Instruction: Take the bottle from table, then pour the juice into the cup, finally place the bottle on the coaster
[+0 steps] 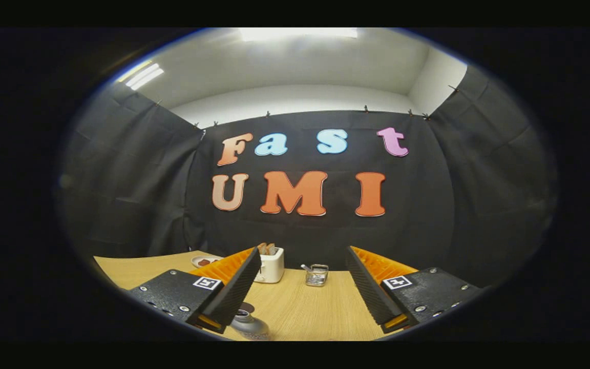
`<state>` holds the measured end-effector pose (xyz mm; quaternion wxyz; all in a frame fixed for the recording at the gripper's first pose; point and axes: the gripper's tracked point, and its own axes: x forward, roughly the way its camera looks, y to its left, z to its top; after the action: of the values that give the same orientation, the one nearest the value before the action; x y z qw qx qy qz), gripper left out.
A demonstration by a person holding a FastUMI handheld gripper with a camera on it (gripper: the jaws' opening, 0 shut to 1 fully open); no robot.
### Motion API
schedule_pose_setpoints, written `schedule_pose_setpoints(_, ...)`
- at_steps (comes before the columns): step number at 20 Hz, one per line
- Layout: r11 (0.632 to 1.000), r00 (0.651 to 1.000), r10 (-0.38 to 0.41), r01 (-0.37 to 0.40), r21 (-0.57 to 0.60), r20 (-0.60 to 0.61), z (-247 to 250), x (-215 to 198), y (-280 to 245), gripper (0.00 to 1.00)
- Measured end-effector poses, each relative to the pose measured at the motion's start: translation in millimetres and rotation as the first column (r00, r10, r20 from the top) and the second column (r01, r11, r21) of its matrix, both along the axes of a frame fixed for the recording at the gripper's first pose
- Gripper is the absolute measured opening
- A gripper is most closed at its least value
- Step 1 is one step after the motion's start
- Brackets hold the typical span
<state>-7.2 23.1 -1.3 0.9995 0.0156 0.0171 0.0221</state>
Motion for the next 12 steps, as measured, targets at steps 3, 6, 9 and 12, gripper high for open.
schedule_pose_setpoints(3,1.000,1.000,0.024,-0.024,-0.009,-0.018,-6.5,1.2,10.3,0.99)
schedule_pose_setpoints(6,0.997,0.996,0.073,-0.074,-0.004,-0.045,-15.6,-1.2,26.9,0.99)
schedule_pose_setpoints(9,0.993,0.991,0.116,-0.115,0.018,-0.067,-24.4,-2.5,39.5,0.99)
schedule_pose_setpoints(12,0.989,0.985,0.146,-0.144,0.030,-0.088,-37.1,-5.4,49.4,0.99)
